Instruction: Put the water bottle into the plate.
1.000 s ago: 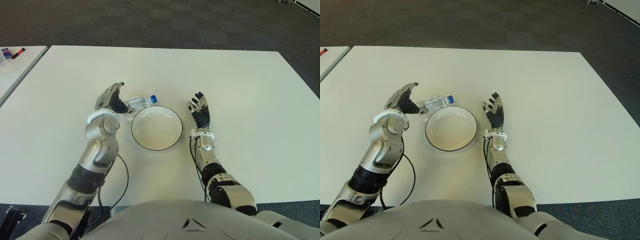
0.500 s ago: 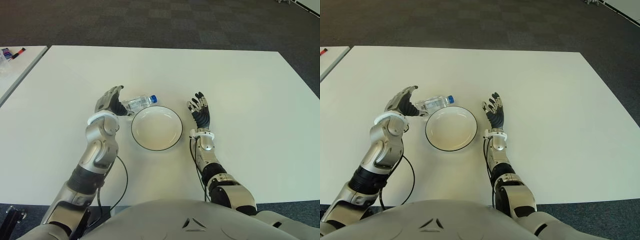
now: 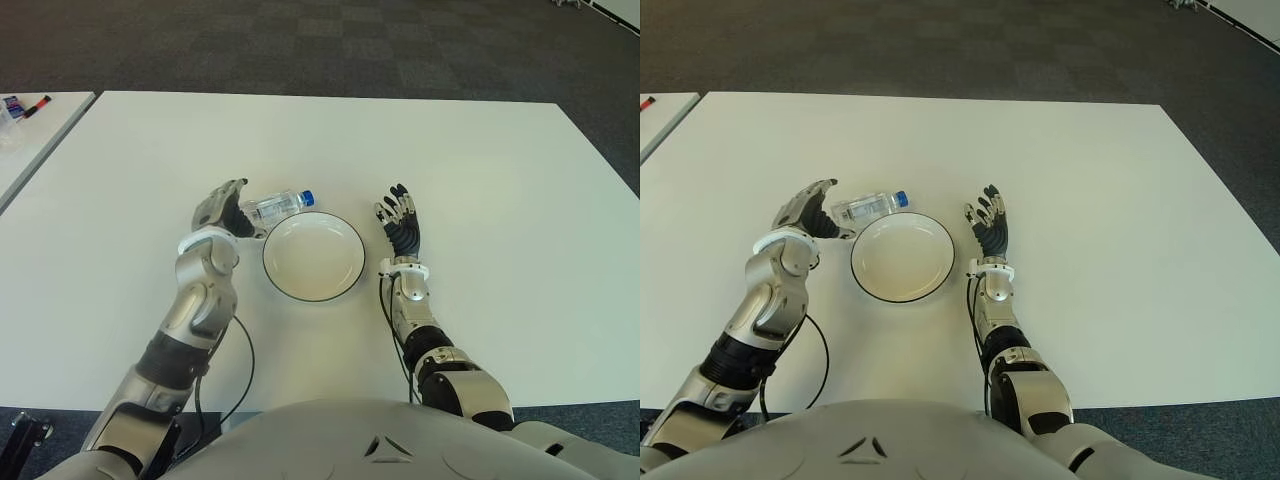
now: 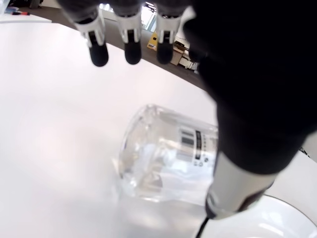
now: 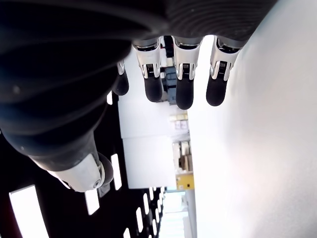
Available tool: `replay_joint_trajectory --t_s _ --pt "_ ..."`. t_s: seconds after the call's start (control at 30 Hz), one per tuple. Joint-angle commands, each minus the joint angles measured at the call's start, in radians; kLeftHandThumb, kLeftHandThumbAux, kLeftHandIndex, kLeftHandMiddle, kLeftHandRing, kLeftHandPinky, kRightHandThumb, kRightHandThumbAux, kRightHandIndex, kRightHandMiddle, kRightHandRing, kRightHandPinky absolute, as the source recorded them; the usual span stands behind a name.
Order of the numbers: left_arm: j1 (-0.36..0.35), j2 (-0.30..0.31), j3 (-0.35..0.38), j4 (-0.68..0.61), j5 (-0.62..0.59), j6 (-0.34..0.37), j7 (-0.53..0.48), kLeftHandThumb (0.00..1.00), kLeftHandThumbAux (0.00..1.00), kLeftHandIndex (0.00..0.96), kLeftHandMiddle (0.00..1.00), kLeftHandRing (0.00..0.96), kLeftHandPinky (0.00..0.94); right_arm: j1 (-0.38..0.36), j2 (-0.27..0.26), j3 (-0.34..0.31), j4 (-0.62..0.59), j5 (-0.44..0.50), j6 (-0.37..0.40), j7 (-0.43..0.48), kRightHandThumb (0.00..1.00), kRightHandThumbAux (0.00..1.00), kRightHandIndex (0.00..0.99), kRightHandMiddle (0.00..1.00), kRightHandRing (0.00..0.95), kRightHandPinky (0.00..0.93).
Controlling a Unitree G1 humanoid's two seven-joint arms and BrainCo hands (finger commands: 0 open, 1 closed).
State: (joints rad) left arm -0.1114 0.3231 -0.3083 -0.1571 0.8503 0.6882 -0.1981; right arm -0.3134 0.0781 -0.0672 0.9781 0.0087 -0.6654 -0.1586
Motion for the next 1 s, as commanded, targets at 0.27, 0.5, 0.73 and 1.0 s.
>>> replay_joint_trajectory --t_s 0.27,0.5,0.73,1.0 --pt "-0.006 0.004 -0.022 0.068 0.007 -0.017 0.015 0.000 0.893 0.000 0.017 0.032 0.107 0.064 0.038 -0.006 0.041 0.008 0.046 -0.002 0.038 0.699 0.070 0.116 0.131 0.171" --pt "-0.009 0.000 -0.022 0.084 0.005 -0.017 0.019 0.000 0.891 0.000 0.019 0.039 0.116 0.064 0.038 -0.007 0.042 0.008 0.040 -0.001 0.036 0.689 0.071 0.116 0.130 0.174" --pt "-0.012 -0.003 -0.020 0.101 0.000 -0.023 0.033 0.000 0.890 0.000 0.020 0.041 0.118 0.065 0.038 -0.006 0.042 0.007 0.041 0.000 0.035 0.692 0.071 0.119 0.133 0.174" --pt "-0.015 -0.003 -0.019 0.121 -0.004 -0.037 0.048 0.000 0.888 0.000 0.020 0.041 0.117 0.065 0.038 -0.007 0.043 0.009 0.040 0.001 0.036 0.696 0.071 0.119 0.132 0.172"
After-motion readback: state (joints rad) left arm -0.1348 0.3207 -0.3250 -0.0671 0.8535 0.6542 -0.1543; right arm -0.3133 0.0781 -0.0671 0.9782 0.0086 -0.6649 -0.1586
